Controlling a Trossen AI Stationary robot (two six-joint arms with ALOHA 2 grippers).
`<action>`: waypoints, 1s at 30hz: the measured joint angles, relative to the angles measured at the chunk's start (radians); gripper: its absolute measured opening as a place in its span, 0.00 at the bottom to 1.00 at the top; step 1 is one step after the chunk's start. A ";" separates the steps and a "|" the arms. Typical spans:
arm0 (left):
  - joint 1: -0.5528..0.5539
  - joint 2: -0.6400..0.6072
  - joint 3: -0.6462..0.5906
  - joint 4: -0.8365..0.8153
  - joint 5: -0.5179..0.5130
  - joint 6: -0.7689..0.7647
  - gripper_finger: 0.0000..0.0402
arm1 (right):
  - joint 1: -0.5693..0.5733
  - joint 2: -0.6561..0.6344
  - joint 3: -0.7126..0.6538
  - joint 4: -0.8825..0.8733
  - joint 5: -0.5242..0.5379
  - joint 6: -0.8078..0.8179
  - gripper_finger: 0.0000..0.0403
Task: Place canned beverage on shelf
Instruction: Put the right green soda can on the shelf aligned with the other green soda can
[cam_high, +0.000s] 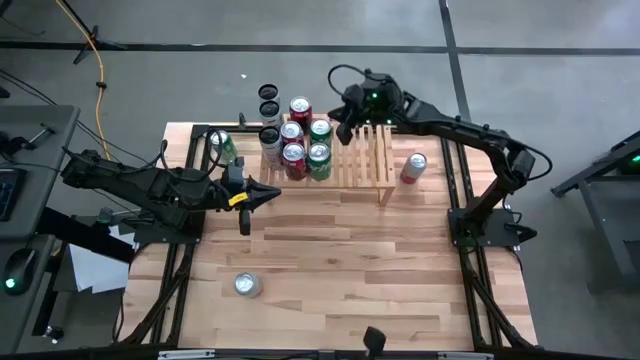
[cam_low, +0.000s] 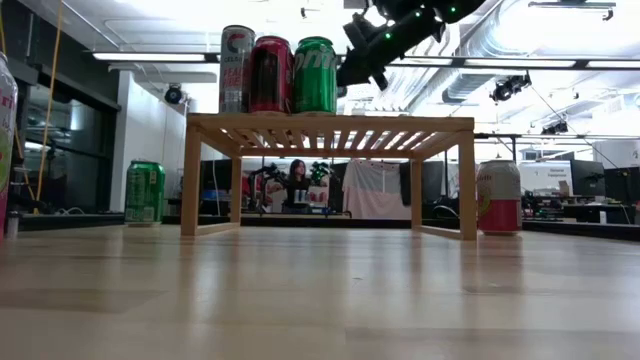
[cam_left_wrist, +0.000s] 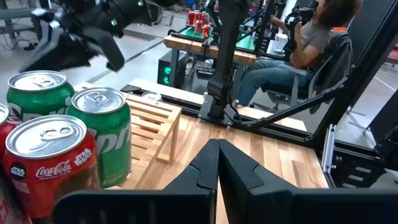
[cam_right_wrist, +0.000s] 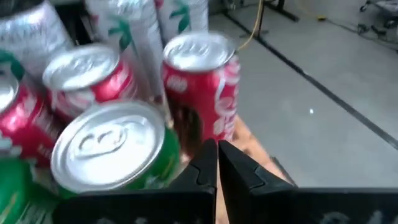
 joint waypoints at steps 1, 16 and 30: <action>0.000 0.000 0.000 0.000 0.000 0.000 0.00 | -0.007 0.000 0.007 0.006 -0.004 0.001 0.00; 0.000 0.000 0.000 0.011 0.000 -0.001 0.00 | -0.089 0.167 0.260 -0.111 -0.208 0.335 0.00; 0.000 0.000 0.000 0.015 -0.001 -0.019 0.00 | -0.074 0.295 0.484 -0.433 -0.311 0.248 0.00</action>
